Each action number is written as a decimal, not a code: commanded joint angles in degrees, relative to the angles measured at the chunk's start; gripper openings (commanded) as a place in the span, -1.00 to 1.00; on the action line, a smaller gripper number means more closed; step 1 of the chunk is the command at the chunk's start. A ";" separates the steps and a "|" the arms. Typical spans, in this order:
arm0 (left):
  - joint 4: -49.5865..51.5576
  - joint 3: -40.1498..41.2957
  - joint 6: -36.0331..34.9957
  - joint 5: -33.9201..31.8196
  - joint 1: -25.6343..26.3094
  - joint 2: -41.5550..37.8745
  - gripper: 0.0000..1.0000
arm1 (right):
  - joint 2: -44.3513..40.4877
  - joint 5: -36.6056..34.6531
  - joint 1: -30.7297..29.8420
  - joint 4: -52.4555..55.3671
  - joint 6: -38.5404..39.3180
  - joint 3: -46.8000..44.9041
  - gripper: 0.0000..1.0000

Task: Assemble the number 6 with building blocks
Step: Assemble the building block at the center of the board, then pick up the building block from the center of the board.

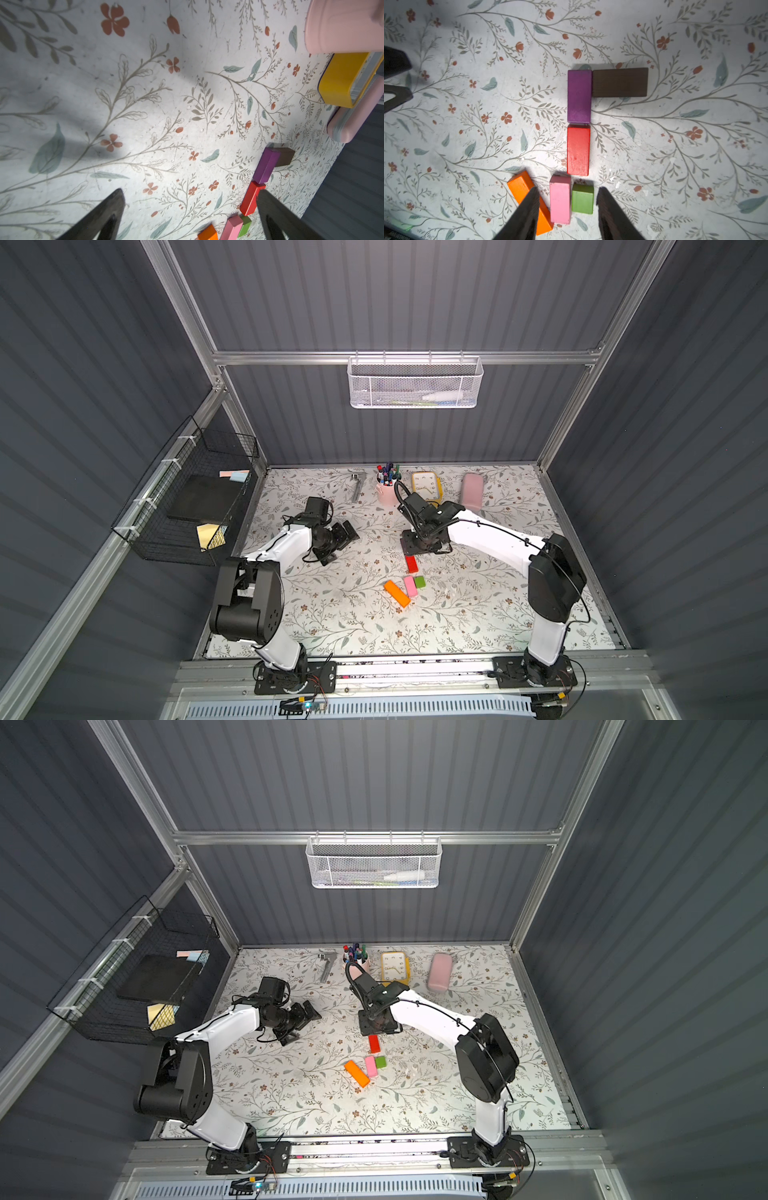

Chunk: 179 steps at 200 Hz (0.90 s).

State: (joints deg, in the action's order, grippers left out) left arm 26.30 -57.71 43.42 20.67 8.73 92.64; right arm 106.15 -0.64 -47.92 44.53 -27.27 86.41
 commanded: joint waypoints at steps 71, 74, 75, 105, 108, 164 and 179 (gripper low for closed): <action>1.20 0.23 -1.01 -0.71 -0.45 -1.67 0.99 | 1.06 6.22 -6.96 -1.49 5.09 -4.07 -0.04; 1.28 0.30 -1.02 -0.71 -0.47 -1.72 0.99 | 1.32 6.31 -7.08 -1.55 5.10 -4.02 -0.04; 1.29 0.31 -0.99 -0.71 -0.47 -1.74 0.99 | 1.33 6.33 -7.13 -1.55 5.11 -3.99 -0.03; 1.38 0.76 -1.14 -0.89 -0.42 -2.20 0.99 | 4.52 7.06 -8.47 -0.23 6.76 -2.51 0.05; 1.42 0.80 -1.14 -0.89 -0.45 -2.20 0.99 | 4.71 7.22 -8.60 -0.21 6.86 -2.40 0.07; 1.47 1.13 -1.28 -0.99 -0.47 -2.64 0.99 | 7.39 7.32 -9.99 0.03 7.27 -0.98 0.18; 1.52 1.20 -1.32 -0.98 -0.47 -2.73 0.99 | 7.96 7.49 -10.24 0.01 7.29 -0.98 0.18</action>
State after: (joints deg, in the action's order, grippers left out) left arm 26.63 -57.45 43.42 20.45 8.73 91.88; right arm 113.16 6.42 -57.78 43.33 -20.93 83.85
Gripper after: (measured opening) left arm 0.994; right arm 0.593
